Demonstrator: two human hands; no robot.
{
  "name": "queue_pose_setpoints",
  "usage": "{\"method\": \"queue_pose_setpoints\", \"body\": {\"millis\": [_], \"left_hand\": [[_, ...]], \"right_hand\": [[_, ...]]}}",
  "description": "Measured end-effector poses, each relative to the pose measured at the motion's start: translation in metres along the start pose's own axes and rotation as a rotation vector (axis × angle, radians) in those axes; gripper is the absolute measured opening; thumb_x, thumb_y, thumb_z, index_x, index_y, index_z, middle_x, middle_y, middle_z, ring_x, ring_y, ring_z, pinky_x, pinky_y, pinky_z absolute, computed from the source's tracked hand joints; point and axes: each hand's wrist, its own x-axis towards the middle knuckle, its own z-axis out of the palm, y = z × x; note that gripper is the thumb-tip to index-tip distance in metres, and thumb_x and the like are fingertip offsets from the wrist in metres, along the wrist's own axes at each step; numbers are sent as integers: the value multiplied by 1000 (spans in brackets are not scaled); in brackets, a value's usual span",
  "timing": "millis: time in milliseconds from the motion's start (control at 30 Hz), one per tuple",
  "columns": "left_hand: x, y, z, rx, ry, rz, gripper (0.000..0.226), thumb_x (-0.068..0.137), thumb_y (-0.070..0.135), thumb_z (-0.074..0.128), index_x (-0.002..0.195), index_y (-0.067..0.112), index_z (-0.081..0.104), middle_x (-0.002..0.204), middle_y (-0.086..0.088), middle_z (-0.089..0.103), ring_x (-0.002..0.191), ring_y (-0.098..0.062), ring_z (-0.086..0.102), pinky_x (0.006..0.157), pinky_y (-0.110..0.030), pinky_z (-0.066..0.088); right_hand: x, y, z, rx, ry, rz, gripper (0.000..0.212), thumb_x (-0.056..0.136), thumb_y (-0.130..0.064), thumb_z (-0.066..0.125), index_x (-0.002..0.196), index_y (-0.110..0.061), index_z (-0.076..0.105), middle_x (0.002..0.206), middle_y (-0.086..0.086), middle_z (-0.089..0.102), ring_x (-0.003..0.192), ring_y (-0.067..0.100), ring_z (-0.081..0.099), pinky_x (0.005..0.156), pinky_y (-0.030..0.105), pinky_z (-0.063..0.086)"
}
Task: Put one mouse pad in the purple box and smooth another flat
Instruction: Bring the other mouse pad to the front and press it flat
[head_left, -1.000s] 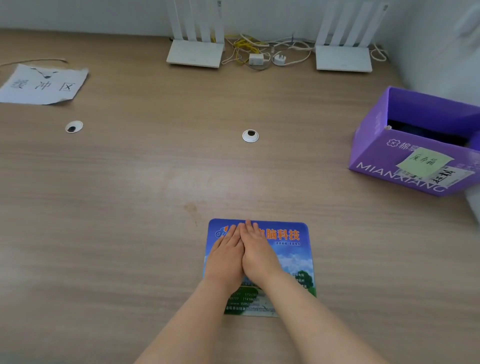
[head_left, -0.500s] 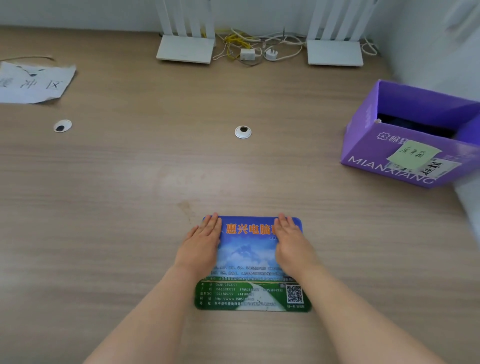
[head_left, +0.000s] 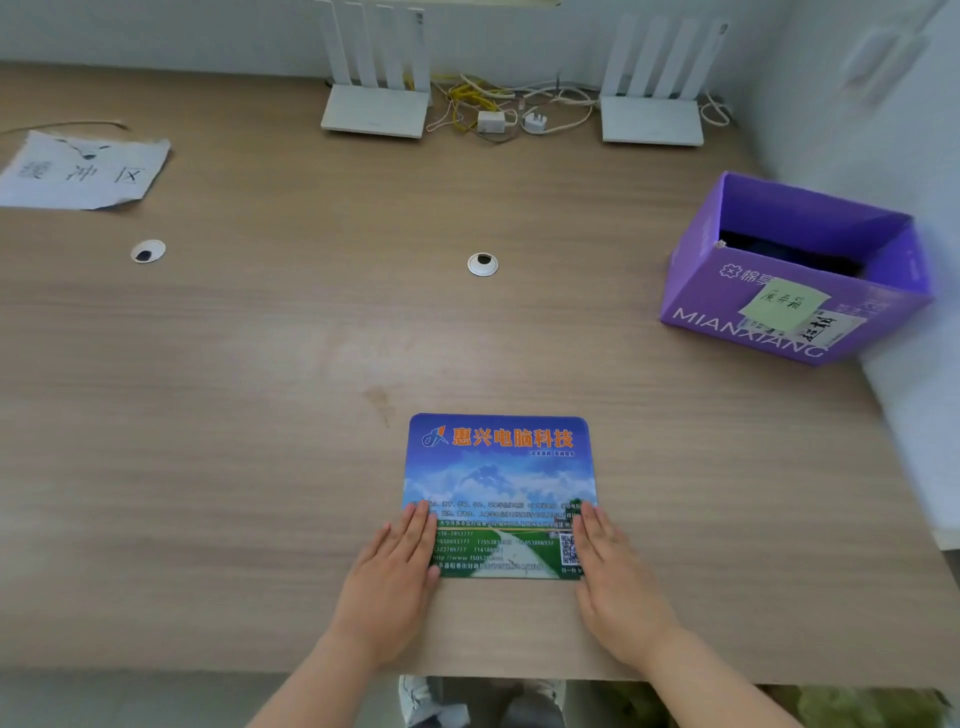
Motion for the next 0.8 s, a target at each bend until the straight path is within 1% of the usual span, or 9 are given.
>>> {"method": "queue_pose_setpoints", "body": {"millis": [67,100,233,367,433,467,600,700,800], "left_hand": [[-17,5,10,16,-4,1,61,93,42,33,142,7,43,152,-6,39,142,-16,24,114,-31,5],[-24,7,14,22,-16,-6,63,93,44,34,142,6,42,152,-7,38,142,-16,23,114,-32,5],[-26,16,24,12,19,-74,69,91,49,38,141,2,41,152,-11,37,141,-21,21,114,-35,4],[-24,45,27,5,19,69,63,94,45,34,142,5,41,154,-10,33,143,-22,19,113,-36,7],[-23,59,33,10,39,123,60,94,38,31,144,6,36,161,-9,16,146,-24,12,112,-37,10],[-23,62,35,-5,47,113,61,92,36,35,145,6,35,161,-9,11,146,-24,10,112,-37,12],[-26,52,36,27,56,100,65,91,47,41,143,6,40,153,-10,35,143,-19,19,111,-35,12],[-32,27,34,38,76,72,67,92,48,40,144,6,38,153,-9,36,144,-18,19,113,-34,9],[-38,1,30,62,92,98,66,91,47,40,142,5,40,152,-8,37,145,-17,13,114,-33,11]], "right_hand": [[-22,-5,8,-35,-86,46,66,82,-33,40,141,-4,38,151,13,34,139,25,31,111,26,-3],[-30,-8,12,-47,-114,68,66,80,-34,44,139,-4,41,149,13,37,138,26,34,111,27,0],[-36,-19,15,-61,-53,118,70,78,-33,44,138,2,40,148,17,37,139,28,28,110,33,5],[-23,-72,19,-58,-51,-100,64,82,-38,45,137,-5,45,147,10,40,135,25,40,109,32,7],[-14,-97,20,-30,-52,-165,61,81,-41,46,133,-9,52,142,7,50,132,20,45,109,30,8],[-11,-101,19,-17,-51,-165,61,80,-41,47,132,-10,53,141,5,51,132,19,45,110,30,8],[-15,-77,23,-75,-21,-241,59,90,-40,39,139,-8,42,149,7,38,139,20,33,109,32,12],[-26,-48,20,-92,-39,-158,66,81,-36,46,141,-7,39,151,7,34,141,22,24,111,31,7],[-41,-23,17,-64,-69,-72,66,81,-33,44,140,-4,40,151,9,31,141,21,19,113,31,5]]}}
